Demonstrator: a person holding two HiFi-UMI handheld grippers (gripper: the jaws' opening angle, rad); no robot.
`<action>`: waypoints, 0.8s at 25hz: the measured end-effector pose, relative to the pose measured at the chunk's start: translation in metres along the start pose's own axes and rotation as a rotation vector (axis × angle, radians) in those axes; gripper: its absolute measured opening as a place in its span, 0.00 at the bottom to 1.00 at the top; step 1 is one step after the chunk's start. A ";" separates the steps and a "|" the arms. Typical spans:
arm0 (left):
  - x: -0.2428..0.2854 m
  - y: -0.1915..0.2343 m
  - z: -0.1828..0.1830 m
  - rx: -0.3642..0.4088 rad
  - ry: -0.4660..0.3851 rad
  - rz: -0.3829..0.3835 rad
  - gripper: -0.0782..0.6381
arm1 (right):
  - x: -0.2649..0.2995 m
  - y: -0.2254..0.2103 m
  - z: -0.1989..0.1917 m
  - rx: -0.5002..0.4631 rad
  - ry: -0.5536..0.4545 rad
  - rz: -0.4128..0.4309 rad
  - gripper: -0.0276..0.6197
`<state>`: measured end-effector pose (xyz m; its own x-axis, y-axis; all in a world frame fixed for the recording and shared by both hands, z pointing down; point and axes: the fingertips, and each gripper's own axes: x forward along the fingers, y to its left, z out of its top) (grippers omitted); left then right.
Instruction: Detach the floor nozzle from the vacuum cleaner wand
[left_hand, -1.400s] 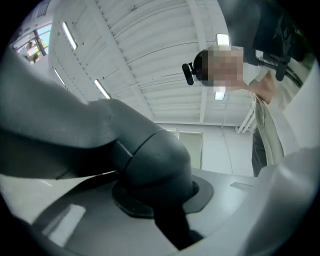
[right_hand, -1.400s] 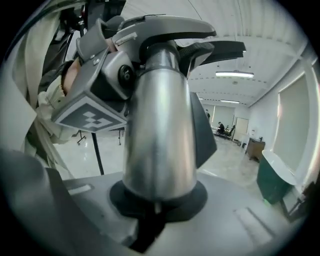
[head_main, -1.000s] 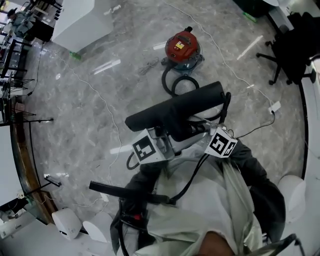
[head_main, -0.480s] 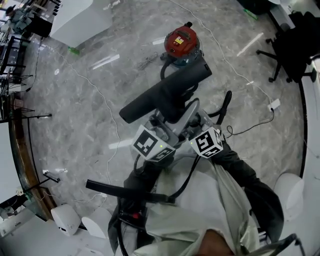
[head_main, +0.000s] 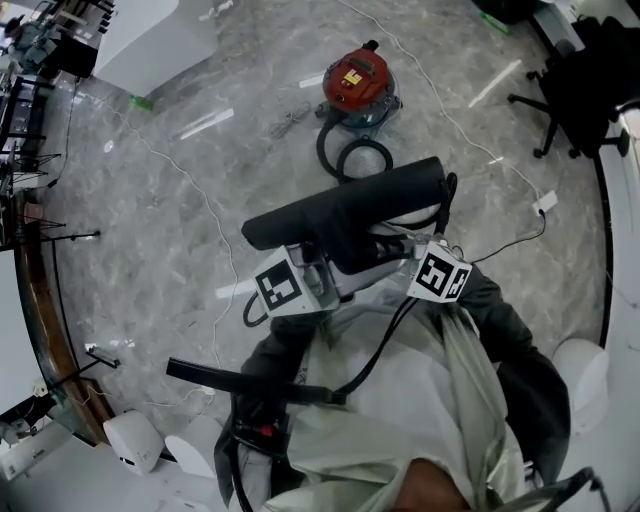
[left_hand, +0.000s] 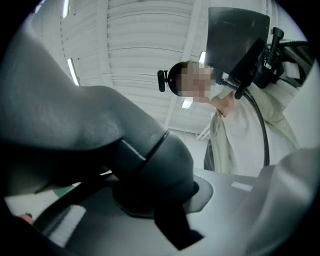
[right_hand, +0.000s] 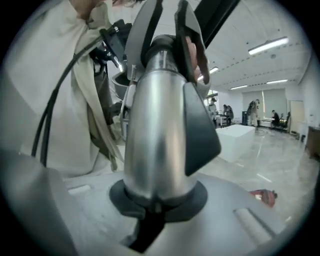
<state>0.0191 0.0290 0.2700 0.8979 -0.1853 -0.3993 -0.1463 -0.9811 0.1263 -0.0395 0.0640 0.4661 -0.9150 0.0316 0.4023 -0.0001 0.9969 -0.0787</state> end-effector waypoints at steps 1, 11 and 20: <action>0.000 0.000 0.000 -0.008 0.003 -0.015 0.21 | 0.001 0.002 0.002 0.008 -0.009 0.024 0.11; -0.027 0.066 0.027 -0.014 -0.050 0.482 0.21 | 0.005 -0.064 0.012 0.026 0.099 -0.643 0.10; -0.023 0.040 0.030 0.000 -0.065 0.313 0.21 | 0.011 -0.036 0.012 -0.017 0.057 -0.343 0.11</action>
<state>-0.0195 -0.0081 0.2568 0.7806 -0.4816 -0.3983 -0.4115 -0.8757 0.2525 -0.0546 0.0279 0.4626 -0.8387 -0.3021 0.4531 -0.2968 0.9512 0.0848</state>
